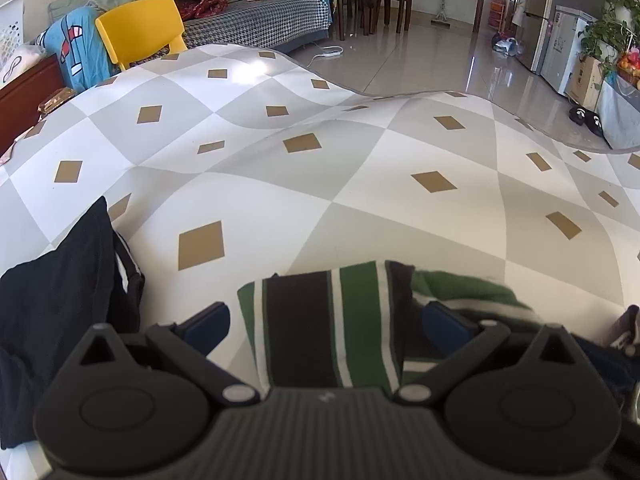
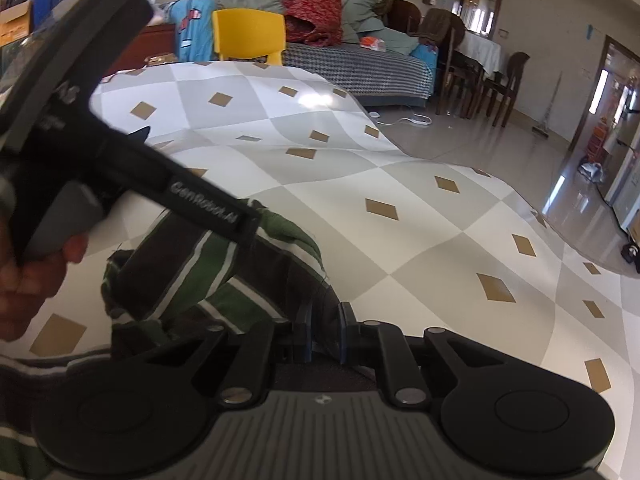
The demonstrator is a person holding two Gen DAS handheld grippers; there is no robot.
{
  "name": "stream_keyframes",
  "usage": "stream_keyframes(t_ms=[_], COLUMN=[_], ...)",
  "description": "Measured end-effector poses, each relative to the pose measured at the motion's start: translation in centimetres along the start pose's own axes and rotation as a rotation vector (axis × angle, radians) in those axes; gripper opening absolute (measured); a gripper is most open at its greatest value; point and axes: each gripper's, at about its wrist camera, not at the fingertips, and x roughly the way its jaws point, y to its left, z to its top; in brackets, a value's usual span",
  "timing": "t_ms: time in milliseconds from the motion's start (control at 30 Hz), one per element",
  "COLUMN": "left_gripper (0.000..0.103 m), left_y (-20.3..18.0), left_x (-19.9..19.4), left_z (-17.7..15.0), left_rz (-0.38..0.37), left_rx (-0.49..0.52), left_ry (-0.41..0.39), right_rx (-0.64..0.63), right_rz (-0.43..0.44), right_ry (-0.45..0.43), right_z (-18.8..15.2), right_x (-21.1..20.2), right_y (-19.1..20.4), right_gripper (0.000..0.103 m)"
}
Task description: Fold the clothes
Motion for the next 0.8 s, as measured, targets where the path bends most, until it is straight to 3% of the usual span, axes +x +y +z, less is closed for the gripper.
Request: stream_keyframes(t_ms=[167, 367, 467, 800], left_gripper=[0.103, 0.103, 0.103, 0.103], left_y=[0.3, 0.7, 1.5, 1.7], left_x=[0.2, 2.8, 3.3, 2.9], left_z=[-0.2, -1.9, -2.5, -2.6], left_rz=[0.011, 0.052, 0.051, 0.054], left_rx=[-0.002, 0.006, -0.025, -0.006], left_ry=[0.002, 0.159, 0.192, 0.187], right_rx=[-0.100, -0.107, -0.016, 0.407], right_rz=[0.078, 0.160, 0.210, 0.319], right_ry=[0.024, 0.063, 0.071, 0.055], right_z=[-0.8, -1.2, -0.9, -0.4], right_x=[-0.5, -0.4, -0.4, 0.9], right_y=[2.1, 2.5, 1.1, -4.4], right_gripper=[0.014, 0.017, 0.020, 0.027])
